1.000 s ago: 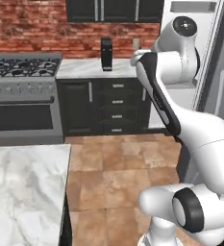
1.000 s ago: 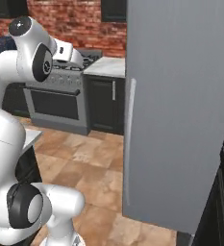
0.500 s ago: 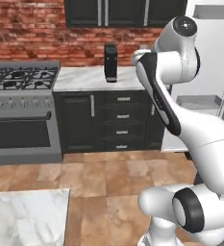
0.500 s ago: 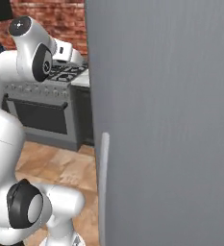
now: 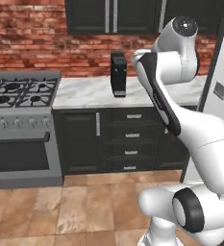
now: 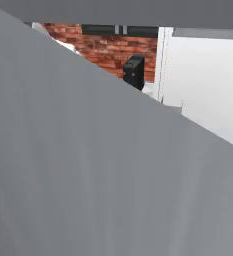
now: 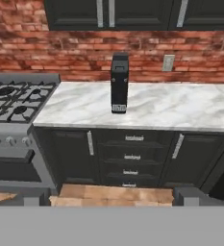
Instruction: Retrieve the butter from the fridge and place it on a plate on the dining table. Then retrieve the butter knife by the fridge and place it near the plate.
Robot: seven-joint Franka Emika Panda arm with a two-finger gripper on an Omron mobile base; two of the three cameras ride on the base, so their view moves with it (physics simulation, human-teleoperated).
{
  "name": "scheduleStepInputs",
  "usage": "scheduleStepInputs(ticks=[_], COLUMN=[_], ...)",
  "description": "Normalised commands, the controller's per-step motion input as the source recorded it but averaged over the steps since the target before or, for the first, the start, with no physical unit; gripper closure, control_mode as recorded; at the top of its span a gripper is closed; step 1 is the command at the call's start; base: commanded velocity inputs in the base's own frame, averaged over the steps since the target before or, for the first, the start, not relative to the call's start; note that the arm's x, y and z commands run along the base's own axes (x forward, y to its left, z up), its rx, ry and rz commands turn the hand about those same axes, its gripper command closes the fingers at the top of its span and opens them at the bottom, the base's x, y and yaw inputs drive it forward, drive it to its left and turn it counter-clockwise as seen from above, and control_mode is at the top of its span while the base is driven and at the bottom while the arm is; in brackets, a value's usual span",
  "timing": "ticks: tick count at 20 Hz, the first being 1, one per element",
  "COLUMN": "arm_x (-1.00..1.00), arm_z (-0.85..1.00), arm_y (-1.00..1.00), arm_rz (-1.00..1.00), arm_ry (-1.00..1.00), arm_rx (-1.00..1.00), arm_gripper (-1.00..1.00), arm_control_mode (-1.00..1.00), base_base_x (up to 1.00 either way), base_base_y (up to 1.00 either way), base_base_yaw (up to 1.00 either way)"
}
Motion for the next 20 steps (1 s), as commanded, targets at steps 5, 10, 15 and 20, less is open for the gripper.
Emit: scheduleStepInputs(ticks=[5, 10, 15, 20], arm_x=[0.0, 0.0, 0.0, 0.0], arm_z=[0.0, 0.0, 0.0, 0.0], arm_y=[0.0, 0.0, 0.0, 0.0], arm_rz=[0.0, 0.0, 0.0, 0.0], arm_ry=[0.0, 0.0, 0.0, 0.0], arm_rx=[0.0, 0.0, 0.0, 0.0], arm_gripper=[-1.0, -1.0, -1.0, -1.0], arm_control_mode=[1.0, 1.0, 1.0, 1.0], base_base_x=[0.85, 0.49, 0.77, 0.81], base_base_y=[0.17, 0.01, 0.21, 0.42], base_base_yaw=[-0.09, -0.35, -0.47, -0.36])
